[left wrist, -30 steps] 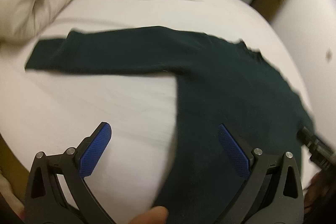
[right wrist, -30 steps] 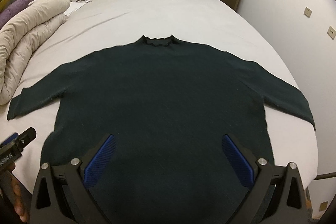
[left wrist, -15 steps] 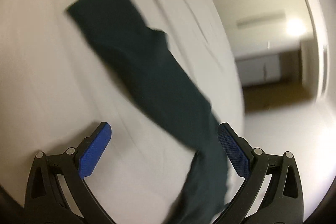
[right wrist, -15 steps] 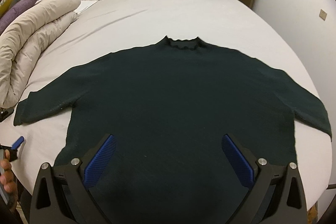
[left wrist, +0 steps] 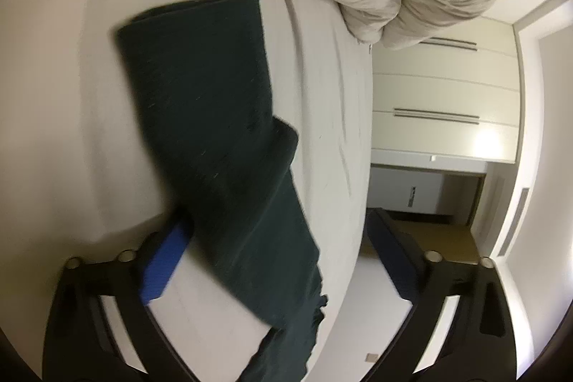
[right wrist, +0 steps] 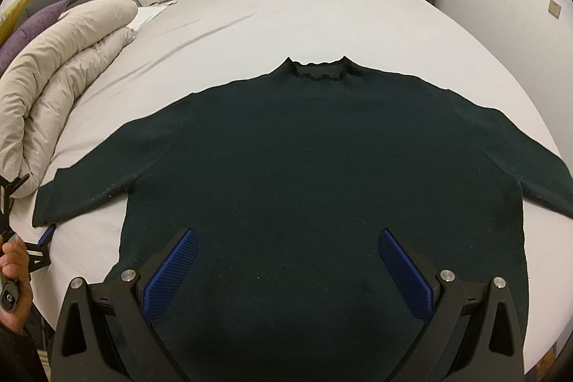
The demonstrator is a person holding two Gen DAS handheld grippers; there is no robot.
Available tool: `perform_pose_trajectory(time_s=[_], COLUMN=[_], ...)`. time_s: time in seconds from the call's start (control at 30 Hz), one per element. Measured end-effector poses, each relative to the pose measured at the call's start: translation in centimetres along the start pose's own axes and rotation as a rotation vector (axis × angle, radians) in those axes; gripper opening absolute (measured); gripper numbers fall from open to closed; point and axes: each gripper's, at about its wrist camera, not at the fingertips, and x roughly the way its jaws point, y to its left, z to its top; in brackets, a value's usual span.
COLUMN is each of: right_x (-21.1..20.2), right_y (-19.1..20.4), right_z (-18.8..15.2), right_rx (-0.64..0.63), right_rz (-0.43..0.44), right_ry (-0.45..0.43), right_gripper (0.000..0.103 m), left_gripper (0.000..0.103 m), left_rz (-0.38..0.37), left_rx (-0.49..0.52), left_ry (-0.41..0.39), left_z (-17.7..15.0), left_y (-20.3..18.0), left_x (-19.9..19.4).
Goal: Fold small clothes
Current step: 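Lower the left tool onto the sweater's sleeve and close on it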
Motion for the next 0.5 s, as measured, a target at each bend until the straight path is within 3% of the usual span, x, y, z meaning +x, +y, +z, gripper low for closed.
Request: perform_pose_trajectory(time_s=[0.07, 0.17, 0.27, 0.37, 0.5], right_x=[-0.2, -0.6, -0.7, -0.4, -0.2], right_y=[-0.4, -1.0, -2.4, -4.4, -7.5], right_z=[0.0, 0.0, -0.1, 0.0, 0.0], right_rx=[0.012, 0.022, 0.053, 0.109, 0.175], right_rz=[0.011, 0.024, 0.048, 0.086, 0.106], right_ry=[-0.009, -0.024, -0.036, -0.025, -0.034], right_gripper=[0.103, 0.102, 0.099, 0.097, 0.097], left_gripper=[0.047, 0.023, 0.011, 0.009, 0.007], left_rz=[-0.009, 0.045, 0.106, 0.132, 0.175], left_rx=[-0.012, -0.014, 0.129, 0.347, 0.808], left_ry=[0.015, 0.012, 0.020, 0.030, 0.083], left_z=[0.2, 0.9, -0.3, -3.5, -14.0], left_y=[-0.1, 0.2, -2.9, -8.5, -18.6], left_x=[0.9, 1.9, 2.9, 4.5, 9.1])
